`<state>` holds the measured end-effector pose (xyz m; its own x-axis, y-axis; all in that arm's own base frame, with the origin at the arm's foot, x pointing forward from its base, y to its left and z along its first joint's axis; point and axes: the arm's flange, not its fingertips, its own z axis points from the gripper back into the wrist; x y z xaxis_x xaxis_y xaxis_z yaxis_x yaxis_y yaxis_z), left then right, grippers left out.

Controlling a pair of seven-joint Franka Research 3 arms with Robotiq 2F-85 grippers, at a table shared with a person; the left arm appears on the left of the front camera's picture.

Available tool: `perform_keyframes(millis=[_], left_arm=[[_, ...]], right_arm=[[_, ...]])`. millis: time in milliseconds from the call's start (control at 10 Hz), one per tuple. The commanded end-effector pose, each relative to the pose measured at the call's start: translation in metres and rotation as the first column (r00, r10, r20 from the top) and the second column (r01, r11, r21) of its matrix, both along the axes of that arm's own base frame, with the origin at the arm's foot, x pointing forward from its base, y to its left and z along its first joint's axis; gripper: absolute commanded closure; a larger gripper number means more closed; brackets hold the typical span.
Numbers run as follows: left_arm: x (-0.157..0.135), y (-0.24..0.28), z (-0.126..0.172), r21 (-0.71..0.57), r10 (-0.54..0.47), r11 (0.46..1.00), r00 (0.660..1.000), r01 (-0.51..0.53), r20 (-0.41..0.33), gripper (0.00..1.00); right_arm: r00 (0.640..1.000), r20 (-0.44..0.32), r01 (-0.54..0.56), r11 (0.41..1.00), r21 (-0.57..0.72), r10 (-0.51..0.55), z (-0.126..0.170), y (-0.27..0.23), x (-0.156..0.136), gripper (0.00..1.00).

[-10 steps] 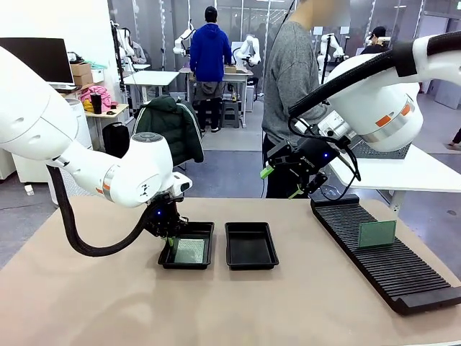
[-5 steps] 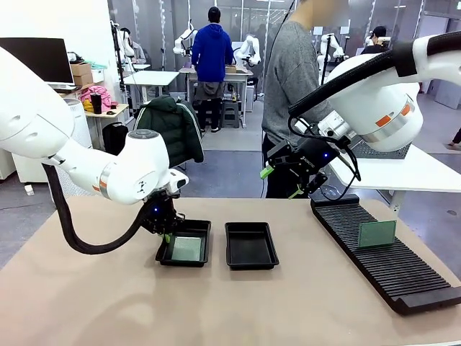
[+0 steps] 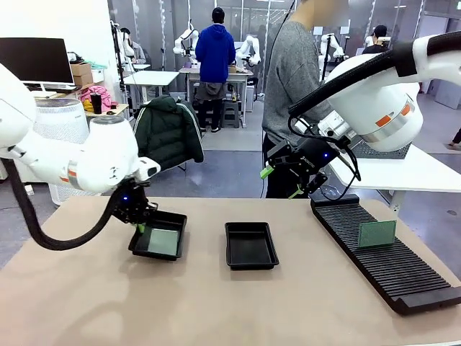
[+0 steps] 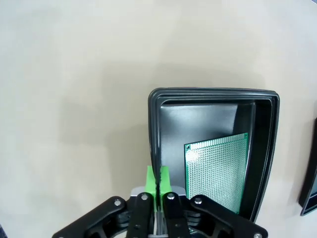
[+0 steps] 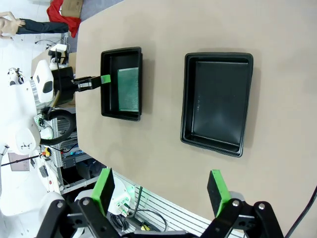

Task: Inspect and transfer BCBs to ESD trays.
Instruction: Pick up the ESD tray and place it on the left side of the table.

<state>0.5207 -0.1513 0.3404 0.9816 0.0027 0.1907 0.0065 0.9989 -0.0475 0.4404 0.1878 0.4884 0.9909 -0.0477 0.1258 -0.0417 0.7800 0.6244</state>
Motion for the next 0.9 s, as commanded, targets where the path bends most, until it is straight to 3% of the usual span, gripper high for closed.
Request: perform_keyframes(millis=[0,800], left_arm=[[-0.01,0.034,0.002,-0.027,-0.017,0.999,1.0,0.017,-0.01,1.0],[-0.03,0.205,-0.011,-0.058,-0.063,0.996,0.998,0.062,-0.015,1.0]], right_arm=[[1.0,0.002,0.019,1.0,0.003,-0.019,0.001,0.001,0.0,0.0],[1.0,0.002,0.019,1.0,0.003,-0.019,0.001,0.001,0.0,0.0]])
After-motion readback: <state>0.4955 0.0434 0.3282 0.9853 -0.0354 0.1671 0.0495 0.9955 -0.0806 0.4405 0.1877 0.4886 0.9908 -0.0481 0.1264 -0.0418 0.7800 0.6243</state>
